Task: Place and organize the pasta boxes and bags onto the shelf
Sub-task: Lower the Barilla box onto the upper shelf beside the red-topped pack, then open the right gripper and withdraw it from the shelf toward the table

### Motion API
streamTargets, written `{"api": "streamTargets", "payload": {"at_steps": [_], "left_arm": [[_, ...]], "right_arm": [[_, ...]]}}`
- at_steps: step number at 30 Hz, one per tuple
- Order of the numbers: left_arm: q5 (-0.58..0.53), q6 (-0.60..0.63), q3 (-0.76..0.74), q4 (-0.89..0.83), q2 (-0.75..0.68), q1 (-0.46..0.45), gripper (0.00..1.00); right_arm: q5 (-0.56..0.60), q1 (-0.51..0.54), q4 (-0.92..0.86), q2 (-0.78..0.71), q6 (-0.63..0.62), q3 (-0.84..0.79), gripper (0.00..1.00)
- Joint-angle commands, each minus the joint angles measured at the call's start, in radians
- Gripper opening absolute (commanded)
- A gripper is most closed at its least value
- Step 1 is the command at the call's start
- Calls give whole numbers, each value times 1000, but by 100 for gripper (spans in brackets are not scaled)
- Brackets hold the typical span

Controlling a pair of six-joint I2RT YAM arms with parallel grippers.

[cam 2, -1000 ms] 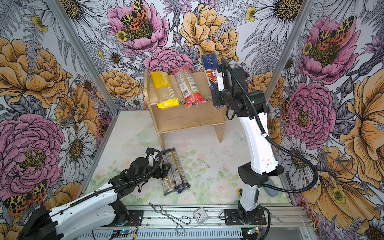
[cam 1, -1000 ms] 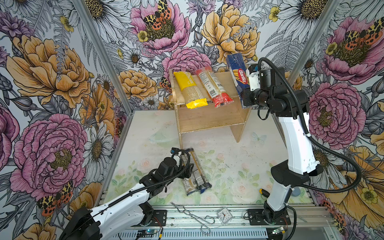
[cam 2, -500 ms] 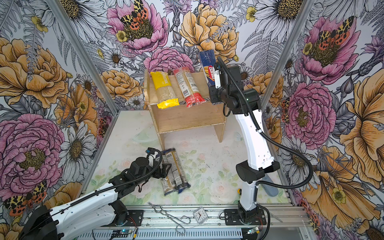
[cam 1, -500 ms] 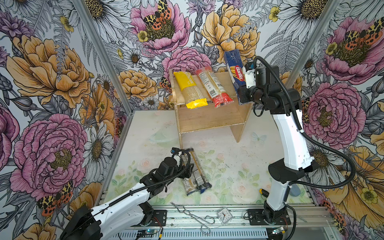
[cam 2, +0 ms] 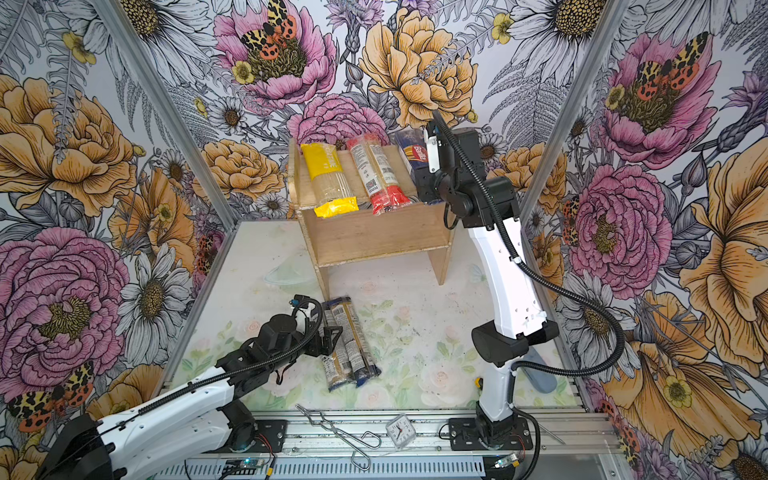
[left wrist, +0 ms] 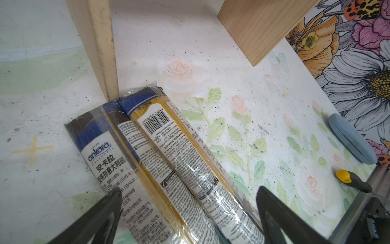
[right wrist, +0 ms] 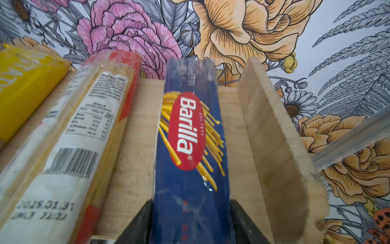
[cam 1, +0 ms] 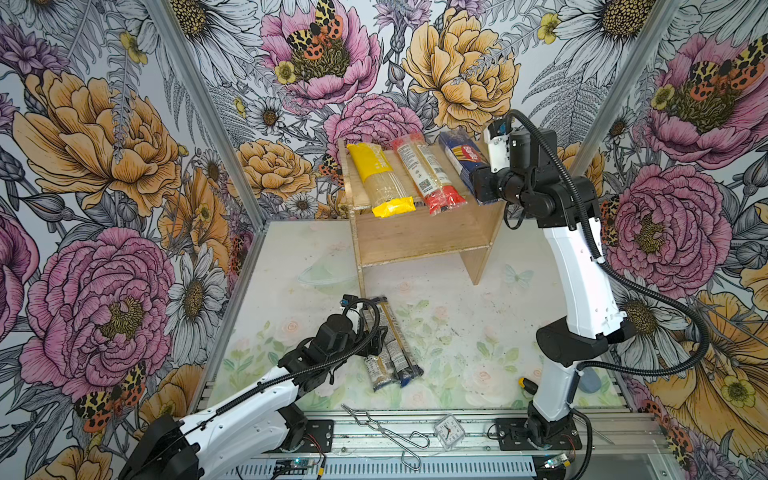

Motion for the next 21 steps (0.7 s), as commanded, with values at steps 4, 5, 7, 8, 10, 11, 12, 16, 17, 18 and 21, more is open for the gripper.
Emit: {"api": "streamTargets", "payload": {"at_steps": [4, 5, 7, 8, 10, 11, 12, 16, 17, 18, 21], "left_arm": [[6, 21, 12, 24, 13, 11, 99], [5, 21, 13, 26, 14, 10, 99], [6, 21, 14, 27, 16, 11, 99], [7, 22, 15, 28, 17, 11, 99], [6, 21, 15, 28, 18, 12, 99], [6, 21, 16, 27, 18, 13, 99], [7, 21, 15, 27, 17, 13, 99], [2, 19, 16, 23, 15, 13, 99], [-1, 17, 16, 22, 13, 13, 99], [-3, 14, 19, 21, 13, 12, 99], [-13, 10, 24, 7, 13, 14, 99]], "right_arm": [[19, -5, 91, -11, -9, -12, 62], [19, -5, 91, -13, -11, -15, 62], [18, -3, 91, -15, -12, -20, 64], [15, -5, 92, -18, -14, -21, 64], [10, -5, 92, -24, -18, -21, 66], [7, -5, 92, -28, -21, -22, 67], [5, -4, 92, -33, -27, -25, 68], [5, -5, 92, -63, -48, -33, 74], [-4, -5, 94, -75, -57, -40, 75], [-11, -5, 93, -89, -60, -48, 76], [-26, -4, 97, -139, -59, -80, 77]]}}
